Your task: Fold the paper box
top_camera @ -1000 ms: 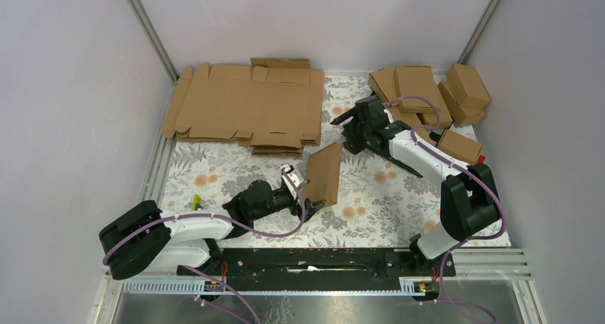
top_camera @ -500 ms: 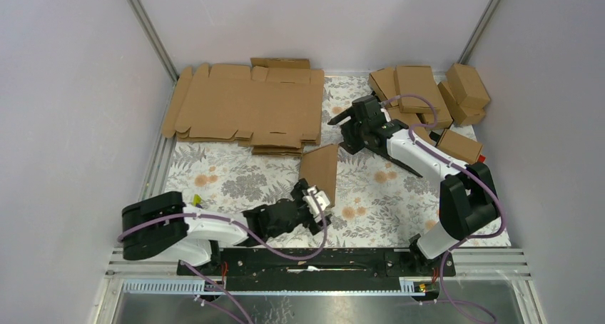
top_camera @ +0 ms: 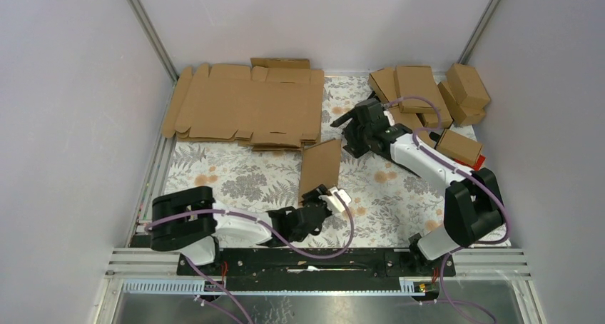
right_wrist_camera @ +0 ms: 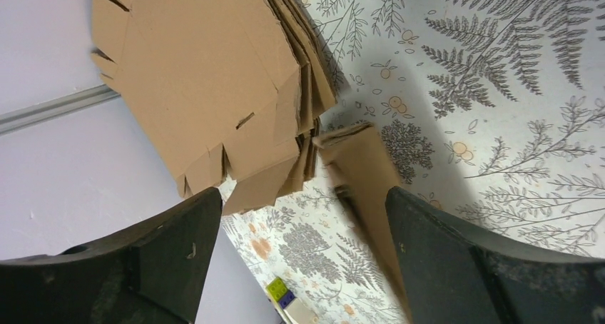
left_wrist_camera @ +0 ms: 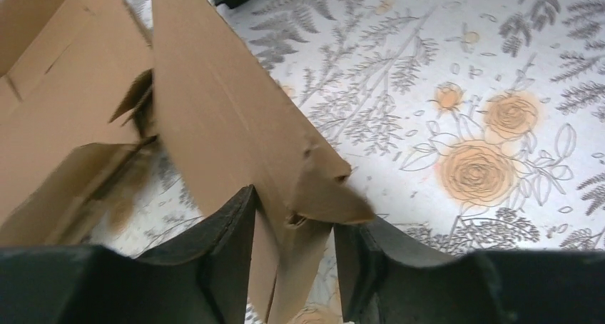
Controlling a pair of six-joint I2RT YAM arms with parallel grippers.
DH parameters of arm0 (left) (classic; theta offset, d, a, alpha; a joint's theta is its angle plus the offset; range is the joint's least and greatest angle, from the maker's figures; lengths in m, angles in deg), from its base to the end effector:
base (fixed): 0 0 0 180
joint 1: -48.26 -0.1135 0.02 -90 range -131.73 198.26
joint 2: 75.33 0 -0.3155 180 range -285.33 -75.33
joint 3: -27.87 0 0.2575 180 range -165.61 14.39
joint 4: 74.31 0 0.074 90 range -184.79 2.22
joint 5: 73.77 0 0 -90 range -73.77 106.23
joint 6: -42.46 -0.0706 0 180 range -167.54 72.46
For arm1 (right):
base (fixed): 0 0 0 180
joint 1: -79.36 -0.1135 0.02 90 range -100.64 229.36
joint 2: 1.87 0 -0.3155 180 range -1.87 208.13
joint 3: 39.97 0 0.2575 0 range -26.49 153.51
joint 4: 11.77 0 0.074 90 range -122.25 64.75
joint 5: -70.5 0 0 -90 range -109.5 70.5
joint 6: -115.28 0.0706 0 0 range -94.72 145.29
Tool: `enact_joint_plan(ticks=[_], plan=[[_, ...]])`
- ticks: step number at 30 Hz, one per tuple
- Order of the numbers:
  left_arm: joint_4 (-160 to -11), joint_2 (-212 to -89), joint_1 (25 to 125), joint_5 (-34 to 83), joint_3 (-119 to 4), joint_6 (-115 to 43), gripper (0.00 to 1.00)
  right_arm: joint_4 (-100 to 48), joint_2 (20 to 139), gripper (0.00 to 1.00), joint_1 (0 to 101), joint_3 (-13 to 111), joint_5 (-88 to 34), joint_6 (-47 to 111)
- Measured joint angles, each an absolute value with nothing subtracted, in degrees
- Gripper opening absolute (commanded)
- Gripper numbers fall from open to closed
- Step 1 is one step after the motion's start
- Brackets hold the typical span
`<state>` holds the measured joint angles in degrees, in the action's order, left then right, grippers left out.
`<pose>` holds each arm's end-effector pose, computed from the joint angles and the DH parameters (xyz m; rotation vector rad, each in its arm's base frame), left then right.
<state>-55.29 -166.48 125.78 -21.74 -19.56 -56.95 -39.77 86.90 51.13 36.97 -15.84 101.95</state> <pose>0.1138 -0.3130 0.1968 0.9841 1.6356 -0.1375 0.3336 0.1740 0.2836 1.0282 2.1973 0.8530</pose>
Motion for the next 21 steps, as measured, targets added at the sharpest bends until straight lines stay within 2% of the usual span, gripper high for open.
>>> enact_joint_plan(ticks=[2,10,16,21], plan=[[-55.08,-164.12,125.65,-23.01,-18.66,-56.95,0.36,-39.95,85.31,0.99,51.13,36.07,-15.34,100.9],[-54.68,-146.83,124.32,-21.42,-10.29,-53.8,0.35,-41.52,74.2,1.0,54.1,31.79,-8.96,86.69],[-55.29,-132.76,116.71,-10.42,-4.41,-46.55,0.33,-43.09,60.93,1.0,59.65,27.48,-11.32,67.46],[-55.58,-125.06,109.1,2.14,-0.92,-38.85,0.3,-45.39,57.57,1.0,59.87,25.21,-21.24,56.2]])
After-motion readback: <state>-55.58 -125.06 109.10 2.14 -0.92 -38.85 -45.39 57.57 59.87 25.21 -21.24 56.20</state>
